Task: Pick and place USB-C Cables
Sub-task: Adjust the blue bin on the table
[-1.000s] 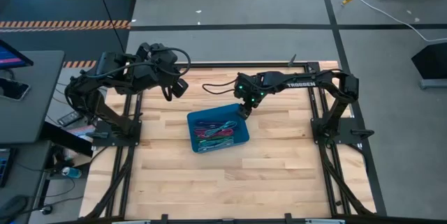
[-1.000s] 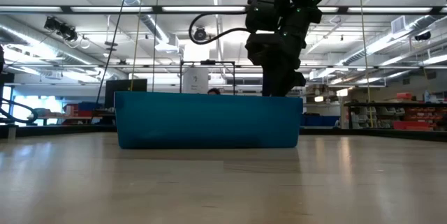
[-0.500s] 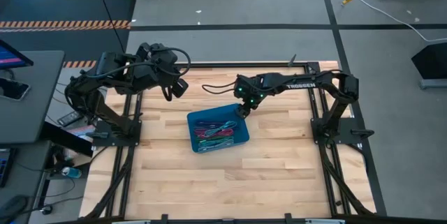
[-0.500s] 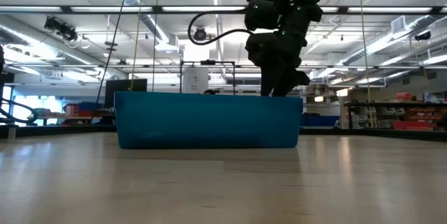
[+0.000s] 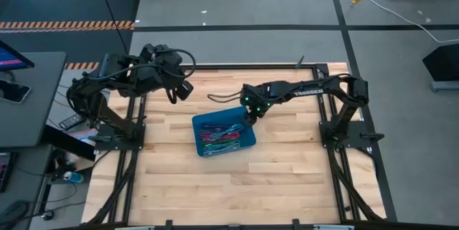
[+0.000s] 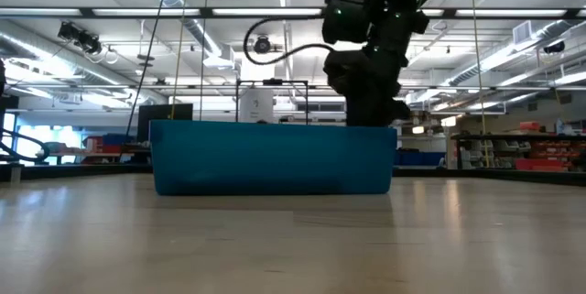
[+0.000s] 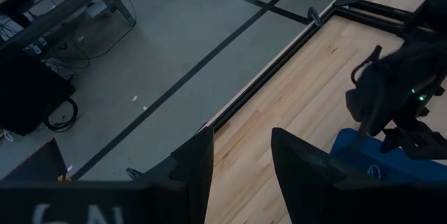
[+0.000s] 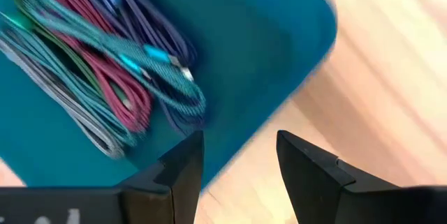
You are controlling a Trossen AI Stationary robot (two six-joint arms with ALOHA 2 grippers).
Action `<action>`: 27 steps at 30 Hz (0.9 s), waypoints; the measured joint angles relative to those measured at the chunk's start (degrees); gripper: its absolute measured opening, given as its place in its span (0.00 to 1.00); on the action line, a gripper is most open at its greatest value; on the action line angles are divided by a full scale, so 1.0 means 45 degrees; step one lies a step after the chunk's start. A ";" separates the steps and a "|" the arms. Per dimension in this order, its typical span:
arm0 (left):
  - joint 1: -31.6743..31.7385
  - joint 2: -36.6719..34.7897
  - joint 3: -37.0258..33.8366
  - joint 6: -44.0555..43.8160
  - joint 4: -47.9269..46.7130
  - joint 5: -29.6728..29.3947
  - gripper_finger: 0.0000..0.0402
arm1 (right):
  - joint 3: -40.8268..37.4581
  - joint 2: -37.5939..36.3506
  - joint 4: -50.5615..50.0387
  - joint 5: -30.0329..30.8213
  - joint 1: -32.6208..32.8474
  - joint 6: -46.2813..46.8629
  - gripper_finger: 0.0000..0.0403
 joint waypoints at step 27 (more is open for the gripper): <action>0.0004 0.0000 0.0005 0.0009 0.0002 0.0004 0.38 | -0.0929 -0.0015 -0.0908 -0.2300 0.0957 0.1559 0.02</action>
